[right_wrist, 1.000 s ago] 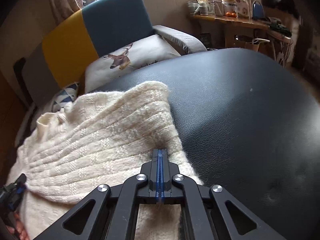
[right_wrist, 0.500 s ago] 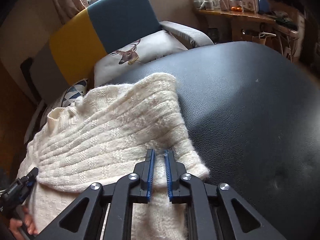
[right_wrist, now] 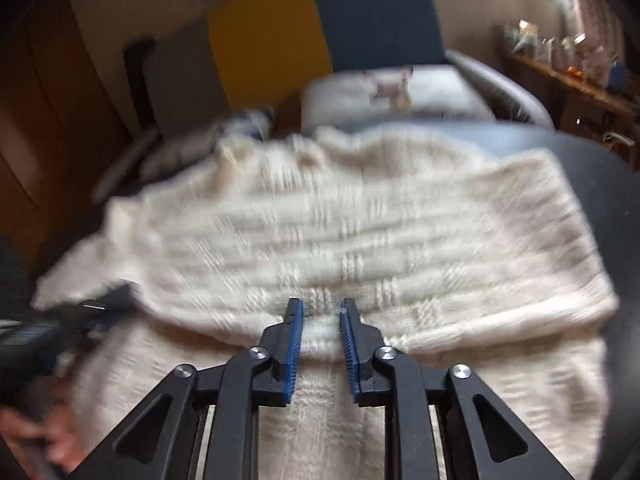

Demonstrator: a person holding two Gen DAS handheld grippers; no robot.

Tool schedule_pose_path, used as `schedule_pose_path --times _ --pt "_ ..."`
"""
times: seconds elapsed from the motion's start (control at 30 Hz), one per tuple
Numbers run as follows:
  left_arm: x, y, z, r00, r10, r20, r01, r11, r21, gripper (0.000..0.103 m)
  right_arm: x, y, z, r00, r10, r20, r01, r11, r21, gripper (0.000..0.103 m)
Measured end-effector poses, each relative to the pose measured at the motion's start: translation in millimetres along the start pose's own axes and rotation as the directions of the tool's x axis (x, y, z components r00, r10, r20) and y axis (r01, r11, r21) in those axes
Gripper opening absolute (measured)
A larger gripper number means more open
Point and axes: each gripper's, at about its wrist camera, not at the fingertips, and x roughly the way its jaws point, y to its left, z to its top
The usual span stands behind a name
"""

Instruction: Fold clothes

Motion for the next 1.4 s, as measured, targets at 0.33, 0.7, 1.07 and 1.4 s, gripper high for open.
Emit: schedule_pose_path --times 0.33,0.7,1.07,1.4 --pt "-168 167 37 0.904 0.312 0.292 -0.191 0.907 -0.376 0.033 -1 3 -5 0.999 -0.035 0.032 0.036 0.999 -0.015 0.021" --pt "-242 322 49 0.824 0.527 0.207 -0.262 0.680 -0.685 0.034 -2 4 -7 0.999 -0.027 0.036 0.028 1.000 -0.004 0.021" --pt "-225 344 62 0.865 0.430 0.260 -0.108 0.664 -0.740 0.032 -2 4 -7 0.999 -0.031 0.035 0.031 0.999 -0.009 0.021" --pt "-218 326 80 0.839 0.490 0.239 -0.207 0.692 -0.692 0.004 -3 3 -7 0.999 -0.024 0.035 0.024 1.000 -0.007 0.021"
